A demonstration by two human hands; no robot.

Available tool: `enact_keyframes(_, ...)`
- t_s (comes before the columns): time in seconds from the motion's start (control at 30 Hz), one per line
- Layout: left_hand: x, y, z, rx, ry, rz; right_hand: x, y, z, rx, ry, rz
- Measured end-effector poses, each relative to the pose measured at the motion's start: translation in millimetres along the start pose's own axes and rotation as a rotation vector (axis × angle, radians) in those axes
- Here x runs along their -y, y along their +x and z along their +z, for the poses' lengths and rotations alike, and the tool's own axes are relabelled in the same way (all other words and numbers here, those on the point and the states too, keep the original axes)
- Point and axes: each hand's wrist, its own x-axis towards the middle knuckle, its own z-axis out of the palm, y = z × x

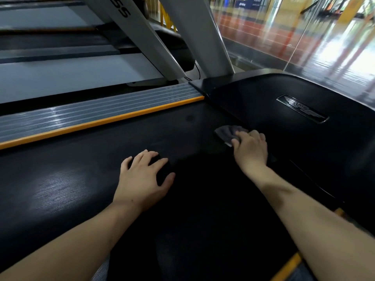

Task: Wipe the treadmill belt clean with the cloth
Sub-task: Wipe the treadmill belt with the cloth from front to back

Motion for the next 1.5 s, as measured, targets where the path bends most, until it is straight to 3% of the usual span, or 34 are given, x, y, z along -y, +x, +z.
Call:
enact_keyframes(0.13, 0, -1, -2, 0.008, -0.002, 0.005, 45, -79, -8, 0.035, 0.129, -0.317)
enact_keyframes(0.23, -1, -1, -3, 0.014, 0.011, 0.016, 38, -74, -12, 0.065, 0.178, -0.502)
enact_keyframes(0.3, 0, -1, -2, 0.015, 0.017, 0.024, 17, -37, -6, 0.002, 0.044, -0.424)
enact_keyframes(0.4, 0, -1, -1, 0.014, 0.008, 0.026, -22, 7, -2, -0.026, -0.038, -0.079)
enact_keyframes(0.47, 1, 0, -1, 0.018, 0.003, 0.024, -18, 3, -1, -0.022, -0.038, -0.035)
enact_keyframes(0.53, 1, -1, -2, 0.025, -0.003, 0.025, 1, -22, -6, -0.003, -0.005, -0.092)
enact_keyframes(0.67, 0, -1, -5, 0.036, -0.009, 0.028, 38, -91, -16, 0.039, 0.186, -0.381)
enact_keyframes(0.77, 0, -1, -7, 0.033, -0.004, 0.026, 25, -79, -22, 0.060, 0.181, -0.505)
enact_keyframes(0.83, -1, -1, -7, 0.029, 0.006, 0.033, -1, -45, -18, -0.002, 0.072, -0.406)
enact_keyframes(0.93, -2, -2, -6, 0.014, 0.007, 0.035, -33, -3, -14, -0.006, -0.029, -0.071)
enact_keyframes(1.0, -2, -1, -6, 0.030, 0.004, 0.031, -27, -5, -12, -0.011, -0.047, -0.011)
enact_keyframes(1.2, -3, -1, -10, 0.067, -0.016, 0.024, 32, -92, -17, 0.053, 0.195, -0.422)
enact_keyframes(1.3, -1, -3, -10, 0.056, 0.007, 0.017, 20, -74, -17, 0.084, 0.208, -0.515)
enact_keyframes(1.37, -2, -2, -9, 0.039, 0.022, 0.016, -12, -41, -13, 0.014, 0.102, -0.401)
enact_keyframes(1.43, -4, -1, -9, 0.037, 0.017, 0.015, -38, -14, -16, -0.014, 0.020, -0.140)
enact_keyframes(1.5, -5, -1, -8, 0.041, 0.019, 0.012, -36, -13, -18, -0.002, -0.019, -0.023)
